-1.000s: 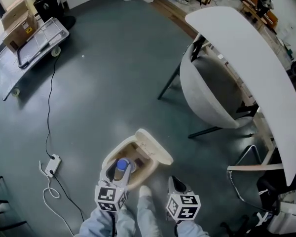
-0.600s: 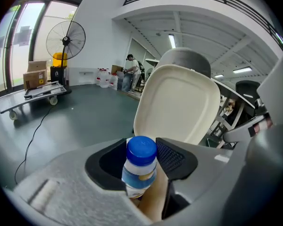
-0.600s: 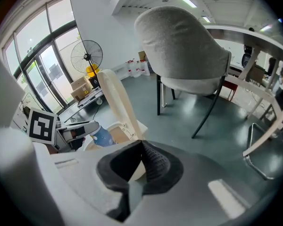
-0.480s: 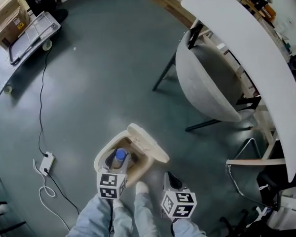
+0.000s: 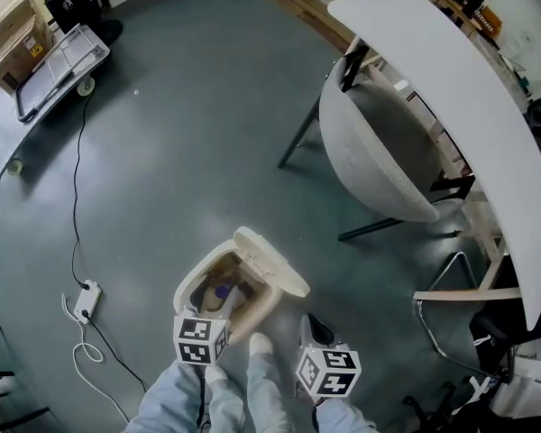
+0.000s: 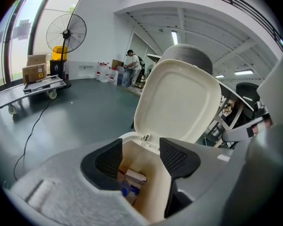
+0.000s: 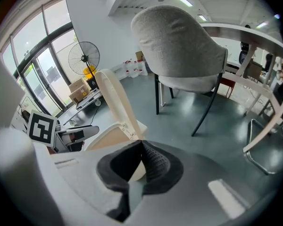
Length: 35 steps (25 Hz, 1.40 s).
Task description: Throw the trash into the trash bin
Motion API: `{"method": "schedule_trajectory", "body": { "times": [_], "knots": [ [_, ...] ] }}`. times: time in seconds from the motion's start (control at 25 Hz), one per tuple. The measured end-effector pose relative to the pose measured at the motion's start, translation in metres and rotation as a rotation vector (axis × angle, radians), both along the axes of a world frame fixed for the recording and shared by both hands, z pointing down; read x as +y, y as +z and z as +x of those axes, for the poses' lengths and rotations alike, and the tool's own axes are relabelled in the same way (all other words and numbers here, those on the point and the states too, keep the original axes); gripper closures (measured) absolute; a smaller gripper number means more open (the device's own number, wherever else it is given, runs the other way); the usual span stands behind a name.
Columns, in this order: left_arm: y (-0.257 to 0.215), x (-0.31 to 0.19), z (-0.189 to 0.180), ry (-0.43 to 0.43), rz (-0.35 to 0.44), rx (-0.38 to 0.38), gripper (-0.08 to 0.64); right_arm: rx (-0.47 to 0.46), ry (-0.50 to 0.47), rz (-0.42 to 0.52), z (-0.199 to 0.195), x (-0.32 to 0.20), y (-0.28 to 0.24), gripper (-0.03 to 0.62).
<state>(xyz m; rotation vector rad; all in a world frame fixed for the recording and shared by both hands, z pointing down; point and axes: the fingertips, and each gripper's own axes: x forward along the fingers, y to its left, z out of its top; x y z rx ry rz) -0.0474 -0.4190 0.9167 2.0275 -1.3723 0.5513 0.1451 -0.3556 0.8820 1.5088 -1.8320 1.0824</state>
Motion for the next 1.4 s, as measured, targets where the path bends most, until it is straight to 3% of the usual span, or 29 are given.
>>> {"method": "schedule_trajectory", "body": {
  "times": [0.36, 0.64, 1.12, 1.4],
  "knots": [
    [-0.038, 0.012, -0.022, -0.047, 0.03, 0.03, 0.301, -0.002, 0.002, 0.024, -0.013, -0.002, -0.025, 0.589],
    [-0.112, 0.03, -0.032, -0.058, 0.081, 0.065, 0.309, 0.01, -0.019, 0.078, -0.029, -0.006, -0.082, 0.589],
    [-0.291, 0.099, -0.085, -0.15, 0.198, 0.031, 0.516, 0.046, -0.108, 0.185, -0.058, 0.043, -0.229, 0.589],
    [-0.377, 0.132, -0.107, -0.199, 0.255, 0.051, 0.551, 0.055, -0.149, 0.299, -0.076, 0.064, -0.317, 0.589]
  ]
}}
